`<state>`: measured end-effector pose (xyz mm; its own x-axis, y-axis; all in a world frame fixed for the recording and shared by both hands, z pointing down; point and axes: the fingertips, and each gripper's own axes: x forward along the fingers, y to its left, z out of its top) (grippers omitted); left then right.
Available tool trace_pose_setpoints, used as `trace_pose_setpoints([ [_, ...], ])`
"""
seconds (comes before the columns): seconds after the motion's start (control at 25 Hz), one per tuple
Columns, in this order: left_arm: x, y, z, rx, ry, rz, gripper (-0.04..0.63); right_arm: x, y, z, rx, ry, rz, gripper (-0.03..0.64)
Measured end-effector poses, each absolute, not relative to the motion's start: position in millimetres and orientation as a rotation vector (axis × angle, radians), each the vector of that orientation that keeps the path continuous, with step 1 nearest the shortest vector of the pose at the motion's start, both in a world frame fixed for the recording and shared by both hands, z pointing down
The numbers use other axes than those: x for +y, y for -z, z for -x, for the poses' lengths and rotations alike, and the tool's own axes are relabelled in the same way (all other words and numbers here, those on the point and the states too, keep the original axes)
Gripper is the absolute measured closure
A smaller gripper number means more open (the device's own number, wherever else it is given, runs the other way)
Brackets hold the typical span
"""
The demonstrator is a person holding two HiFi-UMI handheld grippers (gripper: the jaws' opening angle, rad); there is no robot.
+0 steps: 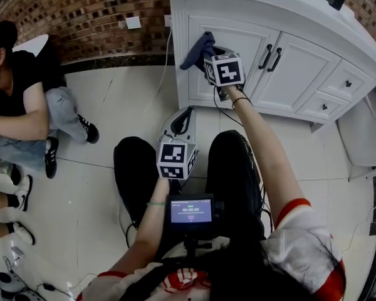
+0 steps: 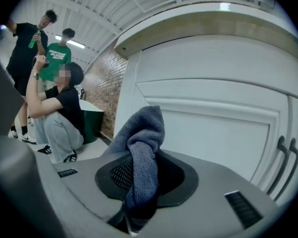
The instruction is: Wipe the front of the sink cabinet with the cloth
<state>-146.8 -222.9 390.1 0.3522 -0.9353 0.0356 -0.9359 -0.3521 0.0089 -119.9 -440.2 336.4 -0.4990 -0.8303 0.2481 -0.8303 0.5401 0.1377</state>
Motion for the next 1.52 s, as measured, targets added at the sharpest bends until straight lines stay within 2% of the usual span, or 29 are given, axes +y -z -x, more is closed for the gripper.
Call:
trace_pose_setpoints([
  [0.48, -227, -395, 144, -1.751, -0.021, -2.555, 0.563, -445, -326, -46, -2.281, -0.015, -1.699, 0.509],
  [0.72, -227, -394, 140, -1.743, -0.030, -2.562, 0.563, -434, -324, -71, -2.263, -0.017, -1.713, 0.509],
  [0.92, -227, -397, 140, -1.746, -0.030, -2.557, 0.563, -426, -337, -43, -2.332, -0.032, -1.664, 0.509],
  [1.32, -228, -400, 150, -1.775, -0.034, -2.525, 0.563, -417, -376, 103, -2.501, -0.007, -1.344, 0.509],
  [1.52, -228, -403, 153, -1.774, -0.038, -2.516, 0.563, -425, -405, 139, -2.456, -0.033, -1.291, 0.509],
])
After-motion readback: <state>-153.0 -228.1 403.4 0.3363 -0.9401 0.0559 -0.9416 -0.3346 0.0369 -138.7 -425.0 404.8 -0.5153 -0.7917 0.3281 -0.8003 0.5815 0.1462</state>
